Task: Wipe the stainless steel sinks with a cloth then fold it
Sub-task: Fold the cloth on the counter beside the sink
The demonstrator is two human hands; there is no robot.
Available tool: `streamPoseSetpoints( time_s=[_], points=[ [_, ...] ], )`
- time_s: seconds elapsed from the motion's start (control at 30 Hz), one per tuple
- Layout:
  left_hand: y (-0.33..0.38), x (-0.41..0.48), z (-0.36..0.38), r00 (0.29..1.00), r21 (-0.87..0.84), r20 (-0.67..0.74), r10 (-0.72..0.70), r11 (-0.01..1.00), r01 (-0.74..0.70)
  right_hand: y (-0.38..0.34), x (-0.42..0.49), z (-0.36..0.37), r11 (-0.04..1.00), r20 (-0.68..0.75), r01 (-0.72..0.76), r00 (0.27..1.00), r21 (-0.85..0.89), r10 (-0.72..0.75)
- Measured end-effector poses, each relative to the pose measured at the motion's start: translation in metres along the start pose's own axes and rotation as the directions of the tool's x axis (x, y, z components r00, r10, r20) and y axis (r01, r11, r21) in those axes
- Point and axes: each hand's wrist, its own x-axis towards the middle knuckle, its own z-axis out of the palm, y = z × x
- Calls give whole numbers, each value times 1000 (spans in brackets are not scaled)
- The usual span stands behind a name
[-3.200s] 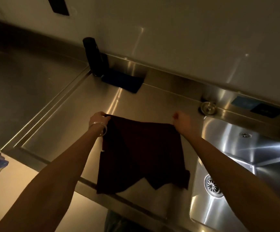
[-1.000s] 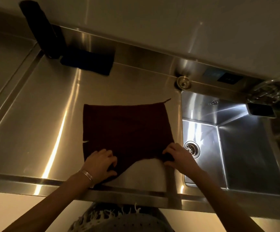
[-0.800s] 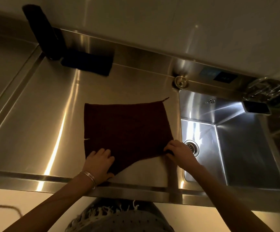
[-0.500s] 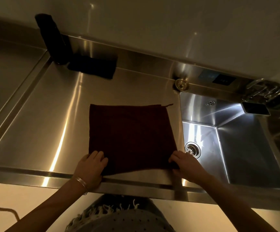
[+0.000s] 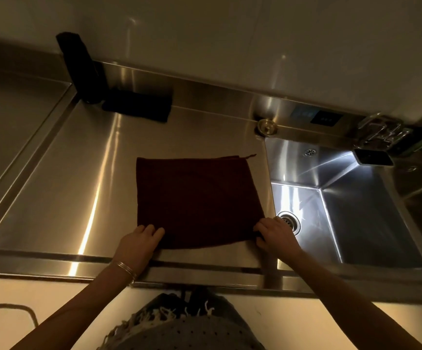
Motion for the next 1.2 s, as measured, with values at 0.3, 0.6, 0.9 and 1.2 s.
streamPoseSetpoints(
  time_s=[0.3, 0.6, 0.9, 1.2],
  points=[
    [-57, 11, -83, 958, -906, 167, -232, 346, 242, 11, 33, -100, 669, 490, -368, 872, 645, 8],
    [-81, 63, -177, 927, -993, 111, -357, 1, 119, 43, 78, -201, 210, 561, -551, 827, 808, 12],
    [-129, 215, -149, 812, -912, 185, -554, 211, 352, 86, 194, -148, 494, 307, -580, 792, 648, 527],
    [-50, 160, -42, 875, -416, 212, -436, 770, 484, 59, 168, -54, 833, 233, -383, 921, 400, 312]
  ],
)
